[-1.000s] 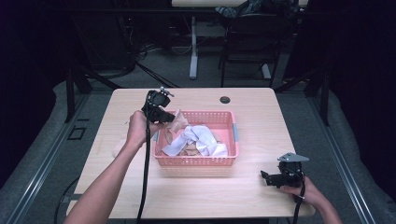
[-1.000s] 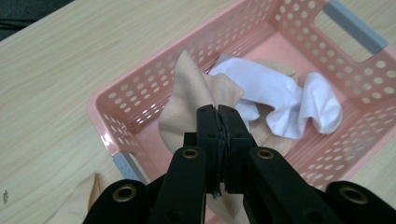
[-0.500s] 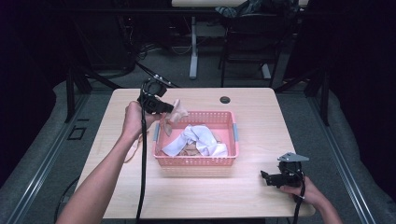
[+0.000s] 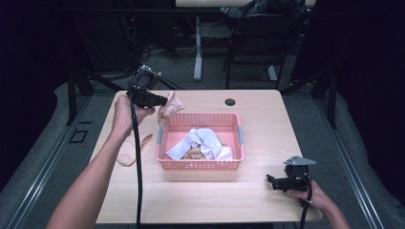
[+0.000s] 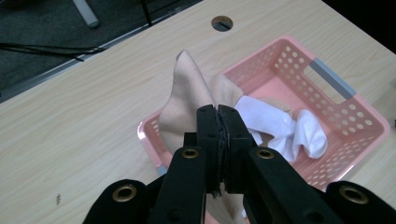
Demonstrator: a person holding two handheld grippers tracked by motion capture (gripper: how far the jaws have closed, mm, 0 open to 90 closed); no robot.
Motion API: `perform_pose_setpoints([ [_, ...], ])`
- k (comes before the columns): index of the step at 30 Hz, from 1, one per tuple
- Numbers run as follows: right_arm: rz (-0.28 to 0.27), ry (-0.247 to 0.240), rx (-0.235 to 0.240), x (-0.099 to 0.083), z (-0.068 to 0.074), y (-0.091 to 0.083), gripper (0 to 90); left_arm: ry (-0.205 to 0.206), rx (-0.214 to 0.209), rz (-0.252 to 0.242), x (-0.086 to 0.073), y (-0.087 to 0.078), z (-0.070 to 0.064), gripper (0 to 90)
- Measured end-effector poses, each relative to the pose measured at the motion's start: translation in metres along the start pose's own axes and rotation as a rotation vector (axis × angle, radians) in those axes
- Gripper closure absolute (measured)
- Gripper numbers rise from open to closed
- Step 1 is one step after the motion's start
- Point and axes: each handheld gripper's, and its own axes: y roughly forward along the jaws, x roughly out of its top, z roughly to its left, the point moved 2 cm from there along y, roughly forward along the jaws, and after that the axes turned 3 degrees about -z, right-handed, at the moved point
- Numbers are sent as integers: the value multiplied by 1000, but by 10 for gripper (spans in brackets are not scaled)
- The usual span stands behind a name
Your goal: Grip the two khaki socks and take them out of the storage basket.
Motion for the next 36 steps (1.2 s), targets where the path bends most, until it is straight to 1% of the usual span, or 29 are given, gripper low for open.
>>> perform_pose_setpoints([
  [4,-2,-1,0,0,0,0,0,-17,15,-10,-3,-10,10,881],
  [5,0,0,0,0,0,0,0,-18,19,-10,-4,-11,11,881],
  [6,1,-1,0,0,0,0,0,-25,28,-9,-5,-15,16,881],
  [7,-2,-1,0,0,0,0,0,-23,32,-6,-6,-17,18,881],
  [10,0,0,-1,0,0,0,0,-36,44,-9,-10,-22,25,880],
  [12,1,-1,-3,0,0,0,0,-37,48,-9,-11,-24,28,881],
  [22,8,-9,-11,0,0,-1,0,-82,91,-19,-26,-40,51,880],
  [27,7,-8,-11,0,0,-1,0,-108,105,-7,-37,-42,62,880],
  [28,8,-9,-11,0,0,-1,0,-113,119,1,-43,-41,66,880],
  [29,8,-8,-11,0,0,-1,0,-113,119,1,-43,-41,66,880],
  [30,4,-6,-8,0,0,-1,0,-123,118,5,-46,-39,68,880],
  [32,12,-8,-12,0,0,-2,0,-136,125,12,-53,-37,72,880],
  [33,6,-7,-9,0,0,-1,0,-142,128,21,-56,-36,74,880],
  [34,8,-6,-9,0,0,-1,0,-157,129,28,-63,-32,78,880],
  [36,10,-8,-13,0,0,-1,0,-174,133,35,-69,-29,82,880],
])
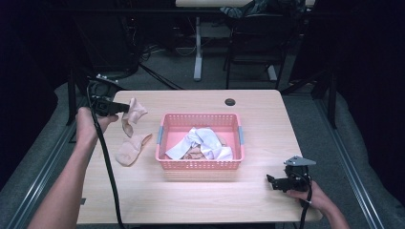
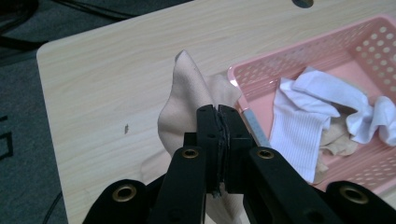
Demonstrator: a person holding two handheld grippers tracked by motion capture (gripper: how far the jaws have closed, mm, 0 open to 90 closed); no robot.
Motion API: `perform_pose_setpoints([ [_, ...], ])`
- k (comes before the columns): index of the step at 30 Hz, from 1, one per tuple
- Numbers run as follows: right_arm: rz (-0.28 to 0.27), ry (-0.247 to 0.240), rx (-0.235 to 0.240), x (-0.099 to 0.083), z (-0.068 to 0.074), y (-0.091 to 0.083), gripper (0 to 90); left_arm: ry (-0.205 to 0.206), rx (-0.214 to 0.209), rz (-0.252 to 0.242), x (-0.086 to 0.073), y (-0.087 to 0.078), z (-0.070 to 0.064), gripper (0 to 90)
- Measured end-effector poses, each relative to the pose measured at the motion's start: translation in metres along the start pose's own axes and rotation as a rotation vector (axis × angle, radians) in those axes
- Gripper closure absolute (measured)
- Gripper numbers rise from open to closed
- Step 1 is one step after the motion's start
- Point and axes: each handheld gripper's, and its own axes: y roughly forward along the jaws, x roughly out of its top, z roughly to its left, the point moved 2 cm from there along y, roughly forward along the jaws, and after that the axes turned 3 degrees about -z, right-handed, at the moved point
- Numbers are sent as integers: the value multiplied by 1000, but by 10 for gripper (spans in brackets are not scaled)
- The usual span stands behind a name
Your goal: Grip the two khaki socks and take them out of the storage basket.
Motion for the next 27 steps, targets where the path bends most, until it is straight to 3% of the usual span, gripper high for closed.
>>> perform_pose_setpoints([
  [17,-4,4,3,0,0,0,0,-76,-4,92,-43,43,16,880],
  [24,-7,6,5,0,0,1,0,-80,2,120,-53,55,17,880],
  [27,-5,4,3,0,0,0,0,-61,25,145,-57,60,16,879],
])
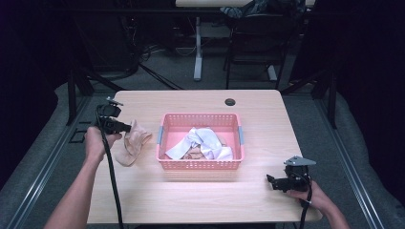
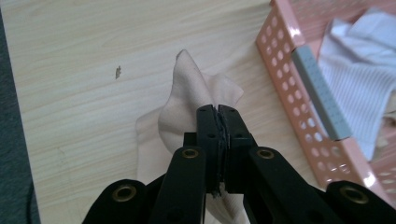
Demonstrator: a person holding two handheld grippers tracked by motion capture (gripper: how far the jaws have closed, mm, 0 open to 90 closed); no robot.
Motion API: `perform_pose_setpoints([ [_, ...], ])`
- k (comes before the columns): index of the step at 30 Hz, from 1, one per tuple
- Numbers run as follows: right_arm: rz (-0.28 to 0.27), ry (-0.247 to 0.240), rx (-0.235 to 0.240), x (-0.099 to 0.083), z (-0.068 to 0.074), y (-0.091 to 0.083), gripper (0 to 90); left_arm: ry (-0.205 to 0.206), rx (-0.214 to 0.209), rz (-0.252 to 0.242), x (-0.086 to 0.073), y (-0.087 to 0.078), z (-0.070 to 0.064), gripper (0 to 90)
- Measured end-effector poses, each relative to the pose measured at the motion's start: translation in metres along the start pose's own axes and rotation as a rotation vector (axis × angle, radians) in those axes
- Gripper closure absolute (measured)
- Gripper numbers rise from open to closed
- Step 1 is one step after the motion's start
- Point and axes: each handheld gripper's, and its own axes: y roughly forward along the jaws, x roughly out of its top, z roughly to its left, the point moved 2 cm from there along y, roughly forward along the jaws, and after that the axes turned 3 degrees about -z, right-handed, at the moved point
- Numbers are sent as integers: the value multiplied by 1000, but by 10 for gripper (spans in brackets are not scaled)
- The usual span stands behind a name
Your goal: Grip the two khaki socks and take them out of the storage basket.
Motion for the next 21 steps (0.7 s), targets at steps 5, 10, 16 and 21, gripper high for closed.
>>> perform_pose_setpoints([
  [5,2,0,-1,0,0,0,0,-3,0,22,-4,12,0,878],
  [10,2,0,-1,0,0,0,0,-21,0,52,-13,28,0,878],
  [16,1,0,-1,0,0,0,0,-42,-8,85,-22,43,3,875],
  [21,2,0,-1,0,0,0,0,-64,-26,111,-32,58,5,870],
])
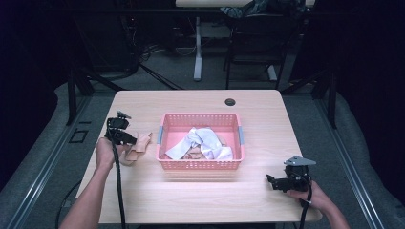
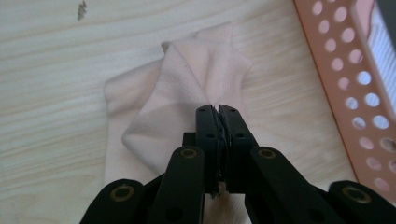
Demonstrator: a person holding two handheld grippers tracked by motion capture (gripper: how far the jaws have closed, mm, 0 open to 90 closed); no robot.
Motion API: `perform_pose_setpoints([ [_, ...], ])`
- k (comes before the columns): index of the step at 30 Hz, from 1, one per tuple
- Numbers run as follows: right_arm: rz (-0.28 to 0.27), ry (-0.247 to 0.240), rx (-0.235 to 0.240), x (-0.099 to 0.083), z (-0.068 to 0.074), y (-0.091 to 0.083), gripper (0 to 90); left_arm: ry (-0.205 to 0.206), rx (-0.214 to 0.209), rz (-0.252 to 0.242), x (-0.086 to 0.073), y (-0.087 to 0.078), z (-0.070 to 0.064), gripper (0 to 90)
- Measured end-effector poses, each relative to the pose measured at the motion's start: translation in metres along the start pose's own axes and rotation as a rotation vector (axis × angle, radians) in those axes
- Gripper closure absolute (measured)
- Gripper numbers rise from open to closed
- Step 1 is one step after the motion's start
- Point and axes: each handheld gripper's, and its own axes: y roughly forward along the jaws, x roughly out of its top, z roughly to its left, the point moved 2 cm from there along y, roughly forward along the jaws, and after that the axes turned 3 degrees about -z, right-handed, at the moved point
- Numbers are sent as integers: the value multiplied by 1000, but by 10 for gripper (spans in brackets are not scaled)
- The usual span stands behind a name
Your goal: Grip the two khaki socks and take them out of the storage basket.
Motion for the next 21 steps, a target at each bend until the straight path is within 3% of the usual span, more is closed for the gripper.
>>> perform_pose_setpoints([
  [3,0,0,0,0,0,0,0,-8,-9,5,-3,5,2,864],
  [7,0,0,0,0,0,0,0,-17,-8,-17,-3,3,3,788],
  [11,0,0,0,0,0,0,0,-32,-18,-35,-4,-6,4,464],
  [15,0,0,0,0,0,0,0,-31,-12,-75,-3,-22,4,241],
  [17,0,0,0,0,0,0,0,-24,-13,-92,-3,-31,4,220],
  [18,0,0,0,0,0,0,0,-16,-5,-124,-3,-41,2,182],
  [21,-3,2,2,0,0,0,0,-10,-7,-144,-5,-49,3,152],
])
